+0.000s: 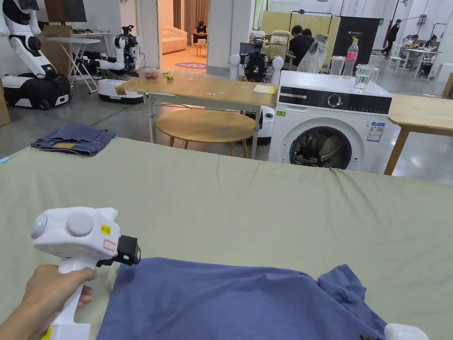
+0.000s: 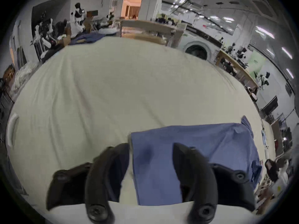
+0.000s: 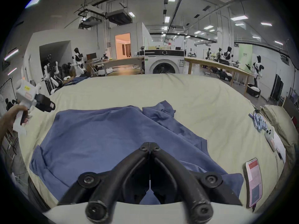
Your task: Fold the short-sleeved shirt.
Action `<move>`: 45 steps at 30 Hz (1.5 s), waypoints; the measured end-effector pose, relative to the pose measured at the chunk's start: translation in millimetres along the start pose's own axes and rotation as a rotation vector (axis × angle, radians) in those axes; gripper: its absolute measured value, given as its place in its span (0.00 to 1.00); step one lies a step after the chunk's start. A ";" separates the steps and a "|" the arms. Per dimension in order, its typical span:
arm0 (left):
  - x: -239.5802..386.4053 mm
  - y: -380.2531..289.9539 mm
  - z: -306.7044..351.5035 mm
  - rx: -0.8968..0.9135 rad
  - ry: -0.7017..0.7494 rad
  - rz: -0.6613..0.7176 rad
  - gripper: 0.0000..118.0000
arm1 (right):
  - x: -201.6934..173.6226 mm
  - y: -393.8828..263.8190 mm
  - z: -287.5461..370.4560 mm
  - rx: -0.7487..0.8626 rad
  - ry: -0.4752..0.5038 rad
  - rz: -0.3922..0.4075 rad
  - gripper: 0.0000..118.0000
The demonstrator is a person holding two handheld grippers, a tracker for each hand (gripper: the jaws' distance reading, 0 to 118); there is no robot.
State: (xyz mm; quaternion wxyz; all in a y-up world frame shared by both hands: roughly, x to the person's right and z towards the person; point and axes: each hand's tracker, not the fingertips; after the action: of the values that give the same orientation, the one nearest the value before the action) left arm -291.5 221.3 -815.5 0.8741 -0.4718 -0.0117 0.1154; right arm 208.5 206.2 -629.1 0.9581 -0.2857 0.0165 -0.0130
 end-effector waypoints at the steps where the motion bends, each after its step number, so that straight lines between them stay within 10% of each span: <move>1: 0.3 3.9 -8.4 -0.009 0.011 -0.003 0.52 | 2.1 -0.5 -1.7 -0.006 -0.006 0.002 0.00; 8: 17.7 -8.3 -65.1 -0.159 0.149 -0.117 0.50 | 26.5 3.5 -9.7 -0.038 -0.045 -0.015 0.00; 11: 35.7 -18.9 -56.7 -0.088 0.166 -0.192 0.08 | 40.2 15.5 -16.8 -0.054 -0.057 -0.007 0.00; 14: 38.8 -26.9 -42.3 -0.063 0.131 -0.250 0.00 | 58.6 35.8 -33.1 -0.091 -0.049 -0.007 0.00; 18: 23.0 -28.1 -9.2 0.047 0.106 -0.177 0.00 | 77.6 69.2 -69.2 -0.208 -0.034 0.011 0.41; 21: 12.4 -30.6 14.3 0.092 0.102 -0.166 0.00 | 84.2 84.4 -100.7 -0.281 0.021 0.053 0.50; 32: -4.0 -40.2 33.8 0.097 0.118 -0.183 0.00 | 81.7 87.9 -186.5 -0.493 0.158 0.069 0.50; 35: -1.4 -45.7 32.6 0.083 0.124 -0.198 0.00 | 75.7 74.3 -199.4 -0.532 0.094 0.152 0.40; 38: 0.6 -50.7 34.2 0.080 0.124 -0.203 0.00 | 79.4 75.0 -189.3 -0.475 0.104 0.133 0.00; 45: -0.1 -47.4 52.3 0.121 0.094 -0.179 0.00 | 98.1 89.1 -143.0 -0.270 0.024 0.121 0.00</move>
State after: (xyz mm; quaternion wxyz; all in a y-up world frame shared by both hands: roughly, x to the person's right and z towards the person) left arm -289.3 239.2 -747.3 0.9073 -0.4201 -0.0057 0.0151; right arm 302.3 199.1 -800.0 0.9098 -0.4102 0.0466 0.0437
